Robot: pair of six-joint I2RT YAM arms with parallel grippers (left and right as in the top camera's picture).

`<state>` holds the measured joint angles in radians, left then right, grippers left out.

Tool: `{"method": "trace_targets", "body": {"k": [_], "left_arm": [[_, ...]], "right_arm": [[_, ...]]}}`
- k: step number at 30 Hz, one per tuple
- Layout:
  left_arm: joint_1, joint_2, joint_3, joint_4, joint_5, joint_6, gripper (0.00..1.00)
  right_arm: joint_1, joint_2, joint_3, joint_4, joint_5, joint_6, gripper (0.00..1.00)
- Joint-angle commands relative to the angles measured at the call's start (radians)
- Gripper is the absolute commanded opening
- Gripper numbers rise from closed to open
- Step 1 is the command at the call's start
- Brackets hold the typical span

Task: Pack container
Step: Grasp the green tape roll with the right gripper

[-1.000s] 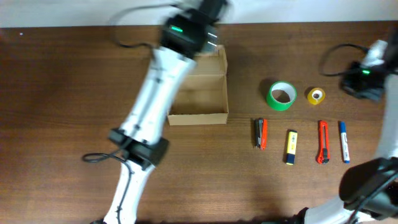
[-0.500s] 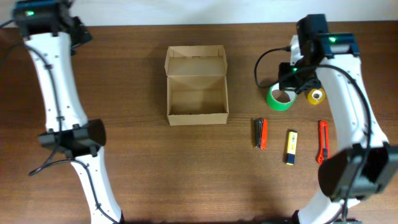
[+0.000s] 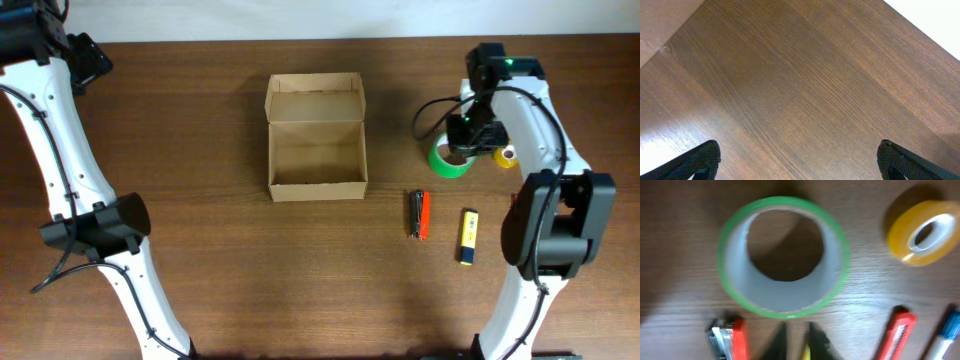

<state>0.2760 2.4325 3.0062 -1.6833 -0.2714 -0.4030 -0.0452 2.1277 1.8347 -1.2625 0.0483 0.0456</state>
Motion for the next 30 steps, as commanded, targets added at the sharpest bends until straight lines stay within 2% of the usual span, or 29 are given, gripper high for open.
{"method": "trace_targets", "body": {"k": [1,2,7,10,12,14,17,20,30], "left_arm": [[0.004,0.003,0.014,0.000,0.011,0.015,1.00],[0.004,0.003,0.014,0.000,0.012,0.015,1.00],[0.004,0.003,0.014,-0.001,0.012,0.015,1.00],[0.004,0.003,0.014,-0.001,0.015,0.015,1.00],[0.004,0.003,0.014,-0.001,0.015,0.015,1.00],[0.004,0.003,0.014,-0.002,0.015,0.015,1.00],[0.004,0.003,0.014,-0.004,0.017,0.015,1.00],[0.004,0.003,0.014,-0.004,0.034,0.015,1.00],[0.004,0.003,0.014,-0.004,0.048,0.015,1.00]], "right_arm": [[-0.045,0.000,0.017,0.003,0.019,-0.012,0.45],[-0.056,0.001,0.017,0.005,0.019,-0.011,0.50],[-0.089,0.004,0.017,0.023,0.009,0.008,0.62],[-0.091,0.007,0.017,0.040,0.008,0.014,0.77],[-0.090,0.007,0.017,0.055,0.004,0.015,0.80],[-0.090,0.007,0.017,0.065,0.005,0.023,0.79],[-0.090,0.009,0.017,0.079,-0.003,0.027,0.66],[-0.090,0.021,0.017,0.093,-0.004,0.041,0.58],[-0.079,0.105,0.017,0.089,-0.049,0.040,0.59]]}}
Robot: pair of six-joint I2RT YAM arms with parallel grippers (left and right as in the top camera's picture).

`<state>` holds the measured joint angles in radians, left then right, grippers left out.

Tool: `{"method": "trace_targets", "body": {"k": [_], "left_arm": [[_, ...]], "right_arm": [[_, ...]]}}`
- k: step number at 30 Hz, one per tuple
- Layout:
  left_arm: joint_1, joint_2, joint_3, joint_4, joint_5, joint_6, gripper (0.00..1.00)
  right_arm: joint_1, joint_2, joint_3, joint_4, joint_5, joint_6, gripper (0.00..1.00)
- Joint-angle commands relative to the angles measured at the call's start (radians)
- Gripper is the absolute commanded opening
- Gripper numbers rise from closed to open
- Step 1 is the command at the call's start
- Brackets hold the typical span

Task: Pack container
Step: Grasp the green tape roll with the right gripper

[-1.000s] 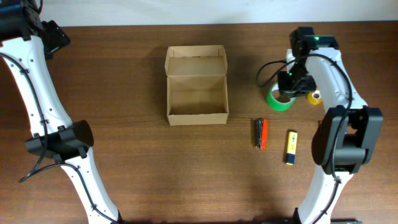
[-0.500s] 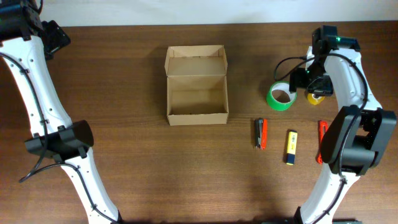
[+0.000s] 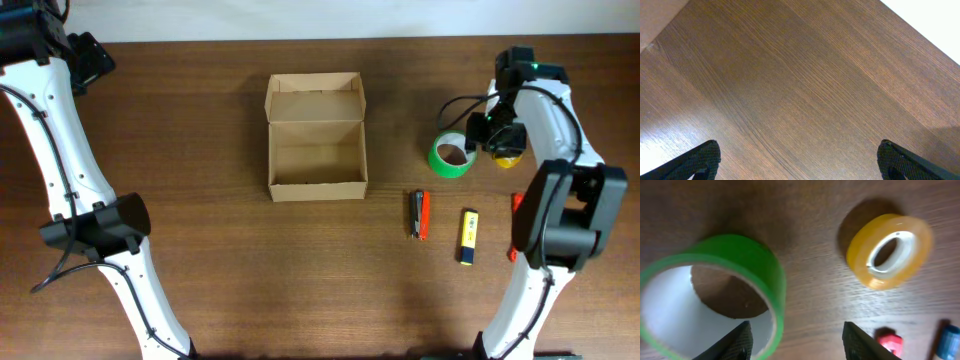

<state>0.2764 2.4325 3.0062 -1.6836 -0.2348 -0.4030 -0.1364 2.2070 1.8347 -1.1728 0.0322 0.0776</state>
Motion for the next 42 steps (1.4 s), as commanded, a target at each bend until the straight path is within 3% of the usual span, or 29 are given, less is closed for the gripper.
{"method": "trace_targets", "body": {"k": [1,4,9,16,18,29,42], "left_arm": [[0.003,0.003,0.014,-0.003,0.011,0.015,1.00],[0.003,0.003,0.014,-0.003,0.011,0.015,1.00],[0.003,0.003,0.014,-0.003,0.011,0.016,1.00],[0.003,0.003,0.014,-0.003,0.011,0.015,1.00],[0.003,0.003,0.014,-0.003,0.011,0.015,1.00],[0.003,0.003,0.014,-0.003,0.011,0.015,1.00],[0.003,0.003,0.014,-0.003,0.011,0.015,1.00]], "right_arm": [[0.016,0.029,0.017,0.000,-0.033,0.008,0.58],[0.029,0.040,0.017,0.003,-0.032,0.008,0.55],[0.032,0.074,0.017,0.003,-0.032,0.009,0.29],[0.032,0.111,0.017,-0.001,-0.027,0.013,0.17],[0.032,0.111,0.017,-0.002,-0.027,0.013,0.04],[0.032,0.101,0.072,-0.082,-0.065,0.012,0.04],[0.109,0.097,0.664,-0.401,-0.103,-0.023,0.04]]}}
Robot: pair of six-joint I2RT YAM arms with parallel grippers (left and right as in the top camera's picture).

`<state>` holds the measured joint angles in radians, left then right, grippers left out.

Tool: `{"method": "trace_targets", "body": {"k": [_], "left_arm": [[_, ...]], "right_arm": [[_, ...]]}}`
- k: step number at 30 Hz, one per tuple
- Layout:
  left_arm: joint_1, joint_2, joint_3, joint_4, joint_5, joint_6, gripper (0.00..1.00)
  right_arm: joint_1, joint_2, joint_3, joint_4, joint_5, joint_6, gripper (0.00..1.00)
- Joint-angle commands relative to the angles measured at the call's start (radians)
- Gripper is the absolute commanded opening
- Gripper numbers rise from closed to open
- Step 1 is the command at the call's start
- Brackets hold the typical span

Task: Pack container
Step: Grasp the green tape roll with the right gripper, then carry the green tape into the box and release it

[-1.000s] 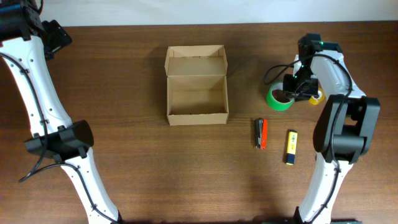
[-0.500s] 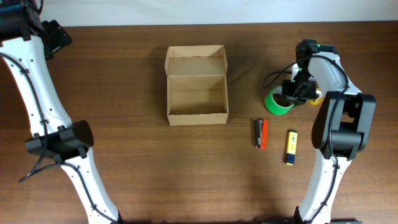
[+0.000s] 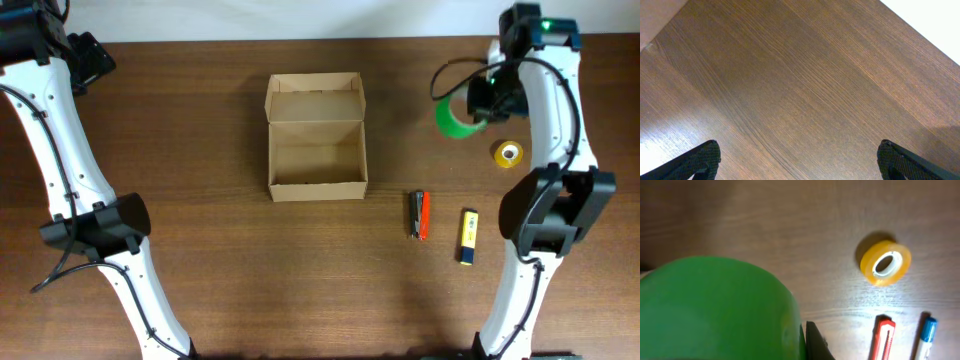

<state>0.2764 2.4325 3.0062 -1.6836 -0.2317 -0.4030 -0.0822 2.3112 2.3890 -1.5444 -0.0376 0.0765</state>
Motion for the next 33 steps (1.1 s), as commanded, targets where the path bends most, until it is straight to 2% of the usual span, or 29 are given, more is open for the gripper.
{"method": "trace_targets", "body": {"k": [1,7,13,18,22,28,33], "left_arm": [[0.003,0.003,0.014,-0.003,0.008,0.015,1.00],[0.003,0.003,0.014,-0.001,0.008,0.015,1.00],[0.003,0.003,0.014,-0.001,0.008,0.015,1.00],[0.003,0.003,0.014,-0.001,0.008,0.015,1.00],[0.003,0.003,0.014,-0.001,0.008,0.015,1.00],[0.003,0.003,0.014,-0.003,0.008,0.015,1.00],[0.003,0.003,0.014,-0.003,0.008,0.015,1.00]], "right_arm": [[0.075,-0.007,0.150,-0.045,-0.034,-0.025,0.04],[0.246,-0.013,0.308,-0.103,-0.037,-0.104,0.04],[0.421,-0.016,0.308,-0.125,-0.035,-0.184,0.04],[0.507,-0.019,0.290,-0.154,-0.031,-0.218,0.04],[0.535,-0.072,0.182,-0.135,-0.061,-0.214,0.04],[0.550,-0.243,-0.135,0.000,-0.044,-0.203,0.04],[0.548,-0.245,-0.174,0.066,-0.003,-0.204,0.04]]}}
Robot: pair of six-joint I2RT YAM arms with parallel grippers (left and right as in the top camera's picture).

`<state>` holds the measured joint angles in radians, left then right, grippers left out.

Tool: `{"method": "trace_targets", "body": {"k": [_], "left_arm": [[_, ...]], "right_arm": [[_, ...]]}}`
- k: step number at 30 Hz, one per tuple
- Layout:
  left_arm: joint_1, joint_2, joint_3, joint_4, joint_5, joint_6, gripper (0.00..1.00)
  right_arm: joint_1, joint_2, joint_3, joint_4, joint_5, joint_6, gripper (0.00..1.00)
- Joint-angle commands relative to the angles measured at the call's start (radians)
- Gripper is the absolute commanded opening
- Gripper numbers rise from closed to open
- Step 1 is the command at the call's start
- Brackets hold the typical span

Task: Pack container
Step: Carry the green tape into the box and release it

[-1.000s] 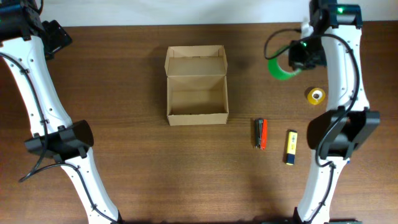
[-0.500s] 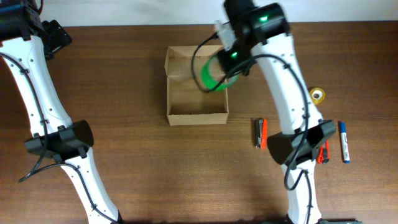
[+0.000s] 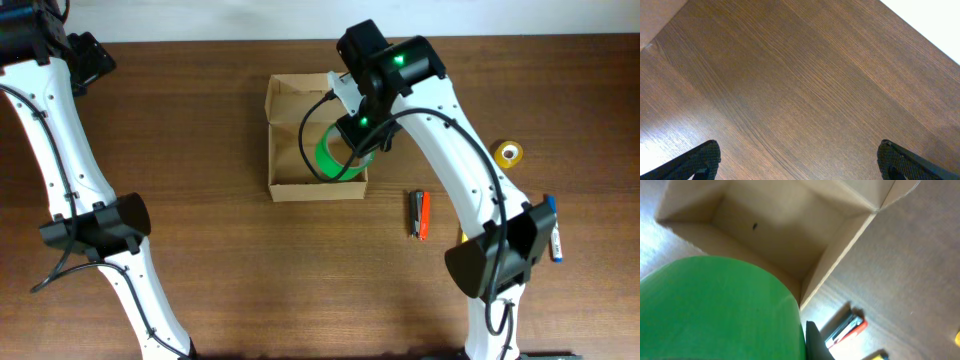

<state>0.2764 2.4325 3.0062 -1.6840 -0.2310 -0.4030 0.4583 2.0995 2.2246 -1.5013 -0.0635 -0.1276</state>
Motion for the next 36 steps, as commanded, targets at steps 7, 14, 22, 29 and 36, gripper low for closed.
{"method": "trace_targets", "body": {"k": [7,14,22,29,36], "left_arm": [[0.003,0.003,0.014,-0.003,0.013,0.015,1.00],[0.003,0.003,0.014,-0.003,0.060,0.016,1.00],[0.003,0.003,0.014,-0.003,0.060,0.016,1.00],[0.002,0.003,0.014,-0.003,0.060,0.016,1.00],[0.000,0.003,0.014,-0.003,0.060,0.016,1.00]], "right_arm": [[0.007,0.036,-0.010,0.114,0.058,0.000,0.04],[0.012,0.114,-0.010,0.149,0.058,0.000,0.04],[0.025,0.181,-0.010,0.187,0.065,-0.001,0.04],[0.039,0.231,-0.010,0.206,0.079,-0.028,0.04],[0.072,0.262,-0.010,0.191,0.240,-0.049,0.04]]}}
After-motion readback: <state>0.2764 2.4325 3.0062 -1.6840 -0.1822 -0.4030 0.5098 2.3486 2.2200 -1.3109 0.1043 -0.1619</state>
